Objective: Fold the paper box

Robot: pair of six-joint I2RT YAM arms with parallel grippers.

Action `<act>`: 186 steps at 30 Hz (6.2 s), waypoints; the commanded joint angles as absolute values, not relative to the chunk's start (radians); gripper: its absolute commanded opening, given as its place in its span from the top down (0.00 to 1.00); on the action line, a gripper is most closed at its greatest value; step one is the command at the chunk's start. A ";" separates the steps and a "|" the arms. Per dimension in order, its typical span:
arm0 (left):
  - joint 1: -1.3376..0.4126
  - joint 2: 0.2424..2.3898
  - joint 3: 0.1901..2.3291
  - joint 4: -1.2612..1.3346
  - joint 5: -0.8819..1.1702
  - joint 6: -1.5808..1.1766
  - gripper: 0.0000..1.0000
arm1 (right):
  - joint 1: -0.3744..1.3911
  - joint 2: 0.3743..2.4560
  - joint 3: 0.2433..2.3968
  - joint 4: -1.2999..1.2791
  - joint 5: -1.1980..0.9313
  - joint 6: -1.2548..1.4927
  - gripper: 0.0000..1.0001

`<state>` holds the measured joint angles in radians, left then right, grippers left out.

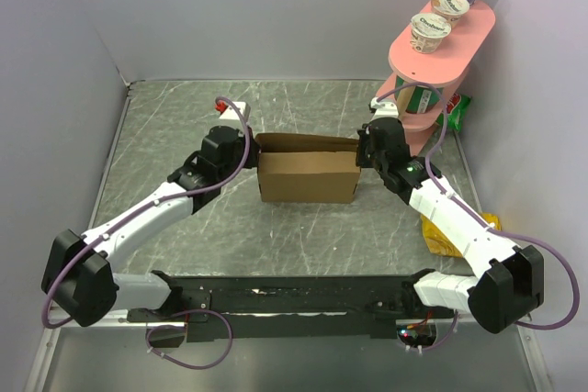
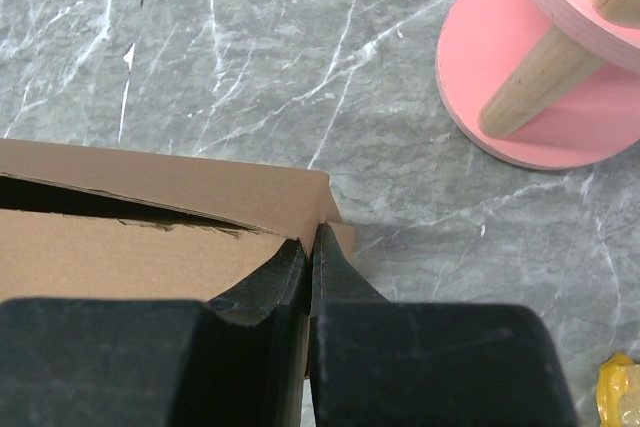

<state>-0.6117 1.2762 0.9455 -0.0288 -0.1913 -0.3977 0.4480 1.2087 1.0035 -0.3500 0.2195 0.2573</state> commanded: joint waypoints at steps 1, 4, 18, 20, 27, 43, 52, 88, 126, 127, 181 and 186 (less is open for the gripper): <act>-0.649 1.250 0.899 0.021 -0.207 -0.454 0.99 | 0.469 1.242 0.971 -0.456 0.196 0.291 1.00; -0.649 1.255 0.902 0.028 -0.192 -0.474 0.99 | 0.476 1.250 0.976 -0.457 0.207 0.295 1.00; -0.637 1.351 1.107 -0.196 -0.100 -0.423 0.99 | 0.495 1.258 0.973 -0.459 0.229 0.288 1.00; -0.627 1.356 1.104 -0.196 -0.084 -0.433 0.99 | 0.495 1.259 0.973 -0.457 0.227 0.290 1.00; -0.598 1.358 1.091 -0.172 -0.008 -0.453 0.99 | 0.500 1.258 0.973 -0.463 0.238 0.287 1.00; -0.693 1.287 0.888 -0.010 -0.236 -0.485 0.99 | 0.515 1.264 0.973 -0.451 0.252 0.296 1.00; -0.767 1.241 0.700 0.195 -0.364 -0.400 0.99 | 0.546 1.220 0.913 -0.400 0.311 0.321 1.00; -0.795 1.370 0.405 0.583 -0.245 -0.261 0.99 | 0.667 1.085 0.549 -0.238 0.569 0.535 1.00; -0.821 1.244 0.713 -0.058 -0.167 -0.336 0.24 | 0.712 1.065 0.601 -0.265 0.597 0.485 1.00; -0.799 1.230 0.712 -0.073 -0.147 -0.319 0.22 | 0.712 1.063 0.601 -0.264 0.594 0.483 1.00; -0.503 1.243 0.936 0.024 0.120 -0.546 0.89 | 0.712 1.058 0.603 -0.244 0.574 0.482 0.78; -0.505 1.215 0.890 0.044 0.097 -0.563 0.93 | 0.713 1.011 0.583 -0.232 0.572 0.466 0.64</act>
